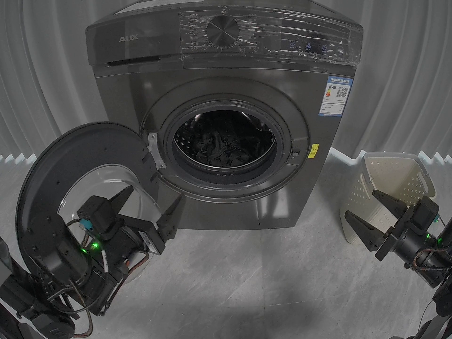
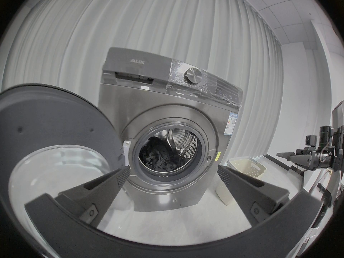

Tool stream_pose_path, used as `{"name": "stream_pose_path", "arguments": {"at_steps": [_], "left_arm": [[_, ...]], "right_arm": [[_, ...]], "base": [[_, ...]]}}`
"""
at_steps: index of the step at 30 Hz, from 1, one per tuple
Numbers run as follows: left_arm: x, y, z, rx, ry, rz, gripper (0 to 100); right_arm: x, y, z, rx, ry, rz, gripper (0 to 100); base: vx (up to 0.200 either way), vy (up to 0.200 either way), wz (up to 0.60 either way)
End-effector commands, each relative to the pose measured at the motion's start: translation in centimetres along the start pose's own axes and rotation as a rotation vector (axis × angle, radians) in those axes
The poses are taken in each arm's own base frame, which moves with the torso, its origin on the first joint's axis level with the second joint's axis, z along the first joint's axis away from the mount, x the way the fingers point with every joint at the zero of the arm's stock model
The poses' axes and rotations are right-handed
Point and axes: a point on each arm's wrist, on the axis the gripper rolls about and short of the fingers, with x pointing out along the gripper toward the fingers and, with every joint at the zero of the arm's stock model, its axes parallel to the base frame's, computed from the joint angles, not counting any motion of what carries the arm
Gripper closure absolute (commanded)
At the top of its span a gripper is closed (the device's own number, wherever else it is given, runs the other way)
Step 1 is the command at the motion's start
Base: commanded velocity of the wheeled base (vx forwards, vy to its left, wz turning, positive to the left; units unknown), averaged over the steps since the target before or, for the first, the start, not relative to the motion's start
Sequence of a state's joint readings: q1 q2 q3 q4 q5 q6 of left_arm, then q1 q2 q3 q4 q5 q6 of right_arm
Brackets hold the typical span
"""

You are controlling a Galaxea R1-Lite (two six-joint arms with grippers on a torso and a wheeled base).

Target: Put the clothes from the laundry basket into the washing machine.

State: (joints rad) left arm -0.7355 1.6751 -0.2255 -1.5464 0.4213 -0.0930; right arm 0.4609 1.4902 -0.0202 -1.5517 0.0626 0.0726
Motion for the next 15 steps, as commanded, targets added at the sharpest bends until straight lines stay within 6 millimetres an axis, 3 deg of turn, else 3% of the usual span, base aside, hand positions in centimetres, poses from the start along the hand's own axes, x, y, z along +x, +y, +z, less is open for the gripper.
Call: {"name": "stream_pose_path", "arguments": {"at_steps": [1,7,12,13,15], "left_arm": [[-1.4,0.9,1.5,-0.018,-0.052,0.009,0],[-2.4,2.1,2.3,-0.01,-0.08,0.028,0],[-4.5,3.1,2.3,0.003,-0.071,0.021,0],[-5.6,3.6,1.9,0.014,-0.055,0.018,0],[-6.4,3.9,1.7,0.025,-0.042,0.024,0]], "right_arm": [[-0.9,-0.3,0.6,-0.006,-0.032,-0.021,0],[-1.3,-1.0,0.8,-0.013,-0.043,-0.077,0],[-1.7,-1.5,1.1,-0.022,-0.062,-0.132,0],[-2.0,-1.6,1.4,-0.027,-0.072,-0.147,0],[-2.8,-1.5,1.7,-0.043,-0.072,-0.152,0]], "base": [[-0.2,0.0,0.0],[-0.2,0.0,0.0],[-0.2,0.0,0.0],[-0.2,0.0,0.0],[0.0,0.0,0.0]]}}
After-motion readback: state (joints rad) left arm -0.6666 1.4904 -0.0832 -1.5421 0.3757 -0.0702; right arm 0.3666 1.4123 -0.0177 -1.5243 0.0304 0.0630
